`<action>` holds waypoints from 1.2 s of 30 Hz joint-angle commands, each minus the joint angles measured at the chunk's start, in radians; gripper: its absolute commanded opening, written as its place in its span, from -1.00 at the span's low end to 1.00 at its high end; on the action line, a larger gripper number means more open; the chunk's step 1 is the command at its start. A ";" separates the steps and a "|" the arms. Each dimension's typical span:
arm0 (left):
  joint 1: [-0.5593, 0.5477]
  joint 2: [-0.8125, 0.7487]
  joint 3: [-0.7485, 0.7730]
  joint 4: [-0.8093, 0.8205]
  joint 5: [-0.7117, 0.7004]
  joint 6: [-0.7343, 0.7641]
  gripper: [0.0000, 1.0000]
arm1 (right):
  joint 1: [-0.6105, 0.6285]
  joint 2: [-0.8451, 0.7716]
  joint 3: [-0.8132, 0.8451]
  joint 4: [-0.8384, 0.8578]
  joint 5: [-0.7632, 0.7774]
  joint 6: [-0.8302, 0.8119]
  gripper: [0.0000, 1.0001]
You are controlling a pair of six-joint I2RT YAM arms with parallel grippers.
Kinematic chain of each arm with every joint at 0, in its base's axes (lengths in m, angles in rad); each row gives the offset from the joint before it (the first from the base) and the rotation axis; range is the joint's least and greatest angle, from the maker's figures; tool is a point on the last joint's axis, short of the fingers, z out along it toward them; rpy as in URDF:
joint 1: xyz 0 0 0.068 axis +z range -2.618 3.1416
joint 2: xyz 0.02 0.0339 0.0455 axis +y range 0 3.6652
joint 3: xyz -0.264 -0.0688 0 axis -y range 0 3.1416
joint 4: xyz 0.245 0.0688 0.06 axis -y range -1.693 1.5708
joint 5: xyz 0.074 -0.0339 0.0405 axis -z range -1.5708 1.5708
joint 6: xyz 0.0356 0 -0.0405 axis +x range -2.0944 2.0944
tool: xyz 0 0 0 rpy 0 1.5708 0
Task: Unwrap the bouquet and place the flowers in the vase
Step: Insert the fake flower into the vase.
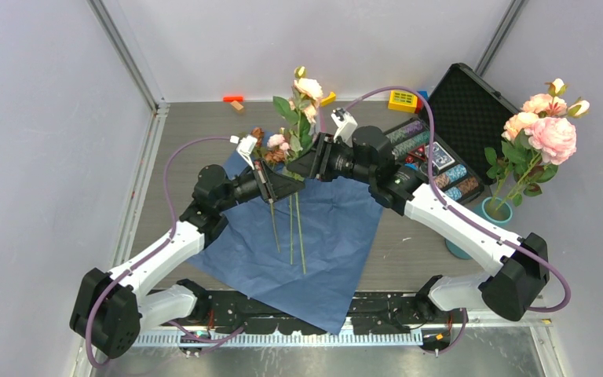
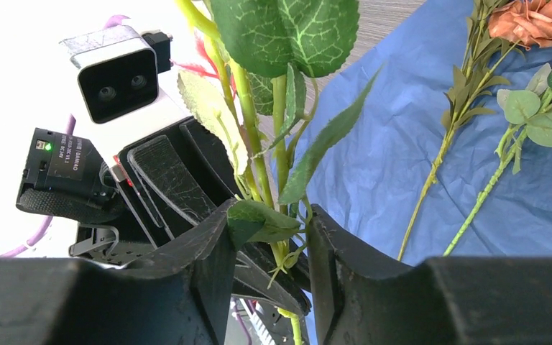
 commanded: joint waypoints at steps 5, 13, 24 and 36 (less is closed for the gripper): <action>-0.005 -0.016 0.030 0.071 0.032 0.001 -1.00 | 0.010 -0.004 0.044 0.059 0.020 0.008 -0.29; -0.005 -0.011 0.033 0.071 0.045 -0.001 -1.00 | 0.010 -0.014 0.038 0.057 0.038 0.000 -0.69; -0.005 0.014 0.049 0.026 0.029 -0.001 -0.95 | 0.010 -0.038 0.040 -0.002 0.090 -0.052 -0.99; -0.005 -0.012 0.105 -0.169 -0.004 0.126 0.51 | 0.022 -0.089 0.068 -0.178 0.247 -0.211 -1.00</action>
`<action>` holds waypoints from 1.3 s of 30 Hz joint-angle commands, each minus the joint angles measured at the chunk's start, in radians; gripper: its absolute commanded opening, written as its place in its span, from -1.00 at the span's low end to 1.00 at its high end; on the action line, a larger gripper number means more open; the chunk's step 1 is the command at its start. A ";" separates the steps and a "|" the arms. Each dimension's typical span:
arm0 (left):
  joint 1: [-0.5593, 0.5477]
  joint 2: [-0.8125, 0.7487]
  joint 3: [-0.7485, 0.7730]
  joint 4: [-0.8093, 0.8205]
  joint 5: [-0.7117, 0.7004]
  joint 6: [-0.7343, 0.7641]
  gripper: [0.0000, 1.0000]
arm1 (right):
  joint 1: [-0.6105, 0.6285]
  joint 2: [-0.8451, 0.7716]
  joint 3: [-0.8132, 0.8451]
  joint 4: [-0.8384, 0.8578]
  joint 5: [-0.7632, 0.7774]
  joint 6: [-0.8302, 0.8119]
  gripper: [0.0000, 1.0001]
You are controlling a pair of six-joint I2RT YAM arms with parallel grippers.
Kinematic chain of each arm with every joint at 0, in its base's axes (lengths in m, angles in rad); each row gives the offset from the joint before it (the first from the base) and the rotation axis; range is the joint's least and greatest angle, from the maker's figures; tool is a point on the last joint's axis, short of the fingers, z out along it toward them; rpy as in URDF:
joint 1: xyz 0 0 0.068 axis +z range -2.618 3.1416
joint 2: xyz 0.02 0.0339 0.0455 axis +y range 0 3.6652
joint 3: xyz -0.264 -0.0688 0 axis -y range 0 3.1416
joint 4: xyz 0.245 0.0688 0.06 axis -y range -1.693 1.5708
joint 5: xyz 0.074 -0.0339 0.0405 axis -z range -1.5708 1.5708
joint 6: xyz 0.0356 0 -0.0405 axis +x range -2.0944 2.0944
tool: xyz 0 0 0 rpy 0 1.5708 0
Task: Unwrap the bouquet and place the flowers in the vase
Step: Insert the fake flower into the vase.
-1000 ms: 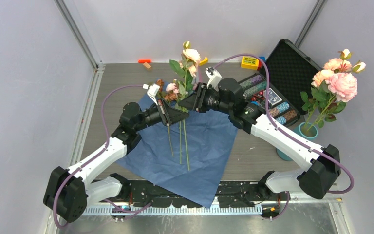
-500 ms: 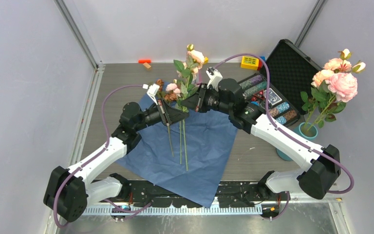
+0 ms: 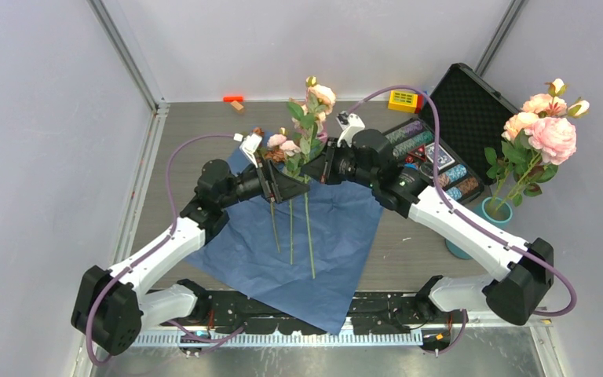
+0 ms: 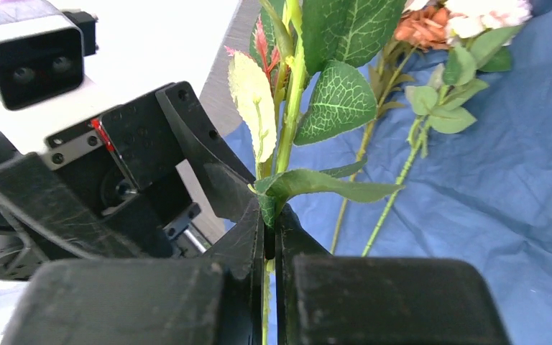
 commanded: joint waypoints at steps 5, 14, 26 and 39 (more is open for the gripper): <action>0.001 -0.053 0.099 -0.198 -0.022 0.165 0.81 | 0.012 -0.108 0.073 -0.163 0.261 -0.187 -1.00; 0.092 -0.071 0.181 -0.449 -0.041 0.316 0.93 | 0.012 -0.200 0.096 -0.301 0.493 -0.368 -1.00; 0.320 0.018 0.334 -0.886 -0.106 0.471 0.97 | 0.012 -0.288 0.221 -0.424 1.028 -0.557 -1.00; 0.333 -0.028 0.383 -1.051 -0.281 0.707 0.99 | -0.146 -0.413 0.154 -0.071 1.163 -1.039 -1.00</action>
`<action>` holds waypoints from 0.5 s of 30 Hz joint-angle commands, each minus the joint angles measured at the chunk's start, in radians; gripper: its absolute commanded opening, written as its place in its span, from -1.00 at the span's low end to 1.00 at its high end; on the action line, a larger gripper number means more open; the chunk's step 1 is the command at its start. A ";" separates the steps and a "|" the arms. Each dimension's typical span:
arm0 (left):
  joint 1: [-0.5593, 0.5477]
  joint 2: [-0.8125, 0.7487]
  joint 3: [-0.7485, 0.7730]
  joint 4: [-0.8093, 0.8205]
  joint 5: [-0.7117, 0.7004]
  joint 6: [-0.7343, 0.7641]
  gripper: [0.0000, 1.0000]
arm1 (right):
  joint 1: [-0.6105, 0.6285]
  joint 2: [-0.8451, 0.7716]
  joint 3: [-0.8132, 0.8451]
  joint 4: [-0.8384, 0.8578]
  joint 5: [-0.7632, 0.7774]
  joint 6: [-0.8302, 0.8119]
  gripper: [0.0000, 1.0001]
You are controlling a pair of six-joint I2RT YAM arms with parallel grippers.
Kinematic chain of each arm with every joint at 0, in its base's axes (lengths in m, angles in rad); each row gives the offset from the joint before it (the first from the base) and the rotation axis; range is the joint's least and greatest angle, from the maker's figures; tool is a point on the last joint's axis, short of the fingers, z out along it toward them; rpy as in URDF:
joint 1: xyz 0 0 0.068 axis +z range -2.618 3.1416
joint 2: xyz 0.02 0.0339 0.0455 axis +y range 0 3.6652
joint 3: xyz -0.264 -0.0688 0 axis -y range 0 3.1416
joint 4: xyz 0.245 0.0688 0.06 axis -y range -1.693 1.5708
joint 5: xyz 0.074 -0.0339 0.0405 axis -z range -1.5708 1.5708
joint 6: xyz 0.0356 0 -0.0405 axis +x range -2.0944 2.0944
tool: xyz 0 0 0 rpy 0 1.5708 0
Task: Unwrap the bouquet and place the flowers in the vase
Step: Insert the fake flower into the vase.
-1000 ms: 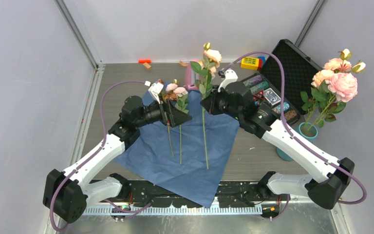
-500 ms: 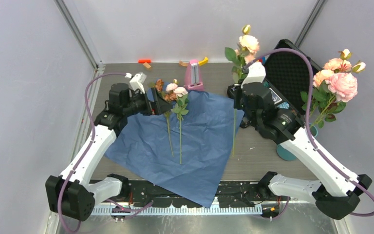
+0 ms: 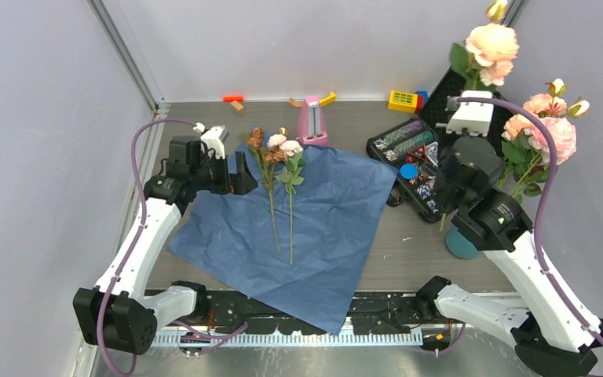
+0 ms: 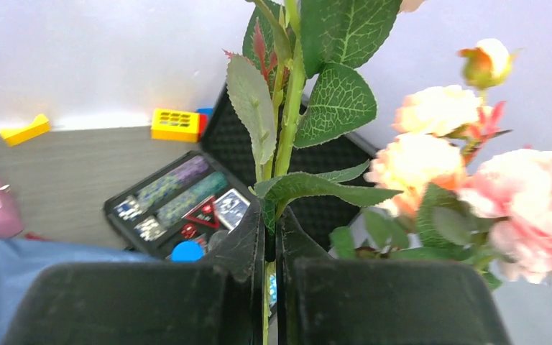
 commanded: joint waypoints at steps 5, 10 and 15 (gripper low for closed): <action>0.004 -0.038 0.000 -0.011 -0.082 0.101 0.99 | -0.267 0.002 0.028 0.179 -0.194 -0.164 -1.00; 0.004 -0.038 -0.018 -0.003 -0.094 0.105 0.99 | -0.398 0.079 0.073 0.172 -0.287 -0.158 -1.00; 0.004 -0.040 -0.019 -0.002 -0.100 0.108 0.99 | -0.475 0.121 0.088 0.204 -0.359 -0.177 -1.00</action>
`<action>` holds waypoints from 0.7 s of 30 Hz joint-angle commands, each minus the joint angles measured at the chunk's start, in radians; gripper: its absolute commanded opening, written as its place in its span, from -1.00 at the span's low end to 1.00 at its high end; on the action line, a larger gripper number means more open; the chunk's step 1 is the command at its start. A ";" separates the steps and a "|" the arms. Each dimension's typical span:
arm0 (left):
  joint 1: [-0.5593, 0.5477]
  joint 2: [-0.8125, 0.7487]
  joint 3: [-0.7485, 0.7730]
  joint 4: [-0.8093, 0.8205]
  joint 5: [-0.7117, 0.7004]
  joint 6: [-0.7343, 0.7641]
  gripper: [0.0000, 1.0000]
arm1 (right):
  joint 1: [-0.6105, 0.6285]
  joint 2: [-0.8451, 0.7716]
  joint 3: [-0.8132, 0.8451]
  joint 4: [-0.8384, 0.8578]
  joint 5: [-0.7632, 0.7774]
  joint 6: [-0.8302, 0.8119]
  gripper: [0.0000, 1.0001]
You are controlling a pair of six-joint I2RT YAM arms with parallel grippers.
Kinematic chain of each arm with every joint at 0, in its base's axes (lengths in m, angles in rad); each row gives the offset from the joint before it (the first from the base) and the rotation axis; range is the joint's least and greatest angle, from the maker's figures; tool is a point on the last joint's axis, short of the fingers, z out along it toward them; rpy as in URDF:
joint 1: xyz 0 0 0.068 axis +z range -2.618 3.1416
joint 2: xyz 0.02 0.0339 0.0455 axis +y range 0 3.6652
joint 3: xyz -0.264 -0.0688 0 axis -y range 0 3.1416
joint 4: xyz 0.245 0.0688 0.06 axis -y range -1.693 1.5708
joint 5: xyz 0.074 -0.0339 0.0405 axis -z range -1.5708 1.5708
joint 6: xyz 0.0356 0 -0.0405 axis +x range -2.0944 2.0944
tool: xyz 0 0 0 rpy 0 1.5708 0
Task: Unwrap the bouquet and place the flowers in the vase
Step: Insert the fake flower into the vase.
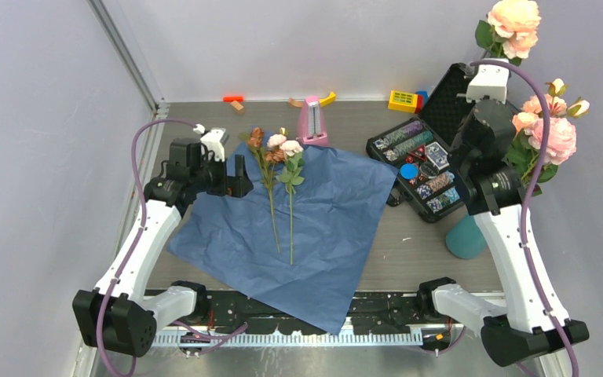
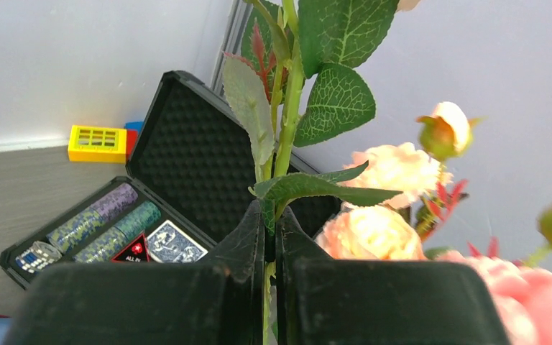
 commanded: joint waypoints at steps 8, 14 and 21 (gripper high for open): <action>0.003 -0.020 -0.007 0.012 0.005 0.025 0.99 | -0.174 0.051 0.054 0.071 -0.201 -0.016 -1.00; 0.004 -0.014 -0.009 0.009 0.008 0.029 0.99 | -0.230 0.058 0.077 0.071 -0.233 -0.012 -1.00; 0.004 -0.015 -0.010 0.008 0.018 0.033 0.99 | -0.255 0.055 0.091 0.046 -0.239 -0.019 -1.00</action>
